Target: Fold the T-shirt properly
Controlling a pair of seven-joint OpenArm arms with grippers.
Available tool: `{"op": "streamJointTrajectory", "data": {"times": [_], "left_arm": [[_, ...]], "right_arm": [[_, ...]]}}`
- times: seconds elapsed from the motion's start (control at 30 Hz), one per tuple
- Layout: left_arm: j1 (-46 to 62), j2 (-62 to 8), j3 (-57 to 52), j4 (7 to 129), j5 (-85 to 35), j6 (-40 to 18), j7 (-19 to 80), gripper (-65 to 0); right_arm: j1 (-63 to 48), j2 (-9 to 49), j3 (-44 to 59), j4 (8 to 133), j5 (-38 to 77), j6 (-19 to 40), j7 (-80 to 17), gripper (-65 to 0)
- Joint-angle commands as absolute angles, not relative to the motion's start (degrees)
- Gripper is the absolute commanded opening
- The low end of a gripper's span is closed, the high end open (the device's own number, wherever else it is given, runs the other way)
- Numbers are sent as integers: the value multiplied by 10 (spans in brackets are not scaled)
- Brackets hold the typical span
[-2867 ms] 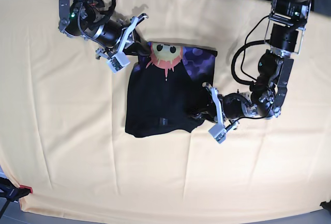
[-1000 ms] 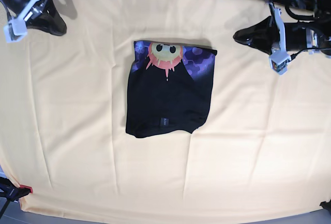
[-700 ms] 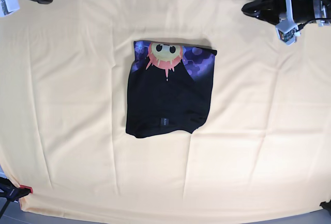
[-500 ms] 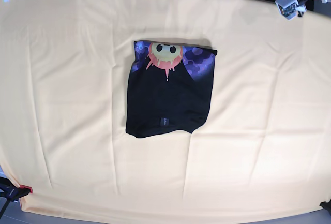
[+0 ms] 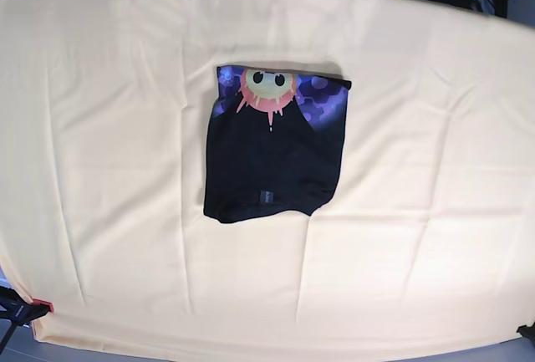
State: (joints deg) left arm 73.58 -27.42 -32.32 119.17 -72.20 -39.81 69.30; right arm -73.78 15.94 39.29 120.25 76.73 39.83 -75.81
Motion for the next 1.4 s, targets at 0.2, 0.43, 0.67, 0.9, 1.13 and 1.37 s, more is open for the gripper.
{"op": "streamJointTrajectory", "data": {"times": [0.2, 0.43, 0.67, 0.9, 1.13, 1.37], "left_arm": [[596, -274, -157, 955, -588, -400, 557, -650], [418, -224, -95, 693, -460, -400, 420, -650], [299, -174, -93, 489, -271, -400, 180, -650], [217, -154, -66, 359, -135, -311, 39, -650], [205, -111, 60, 306, -137, -87, -39, -650], [205, -58, 74, 284, -153, -53, -50, -650]], "right_arm": [[-636, 208, 214, 1029, 543, 400, -583, -650], [-465, 209, 77, 802, 376, 400, -414, -650], [-317, 192, -30, 573, 242, 400, -259, -650], [-234, 154, -85, 421, 117, 235, -100, -650], [-222, 99, -87, 385, 72, 166, -21, -650], [-222, 55, -87, 385, 72, 152, -21, -650]]}}
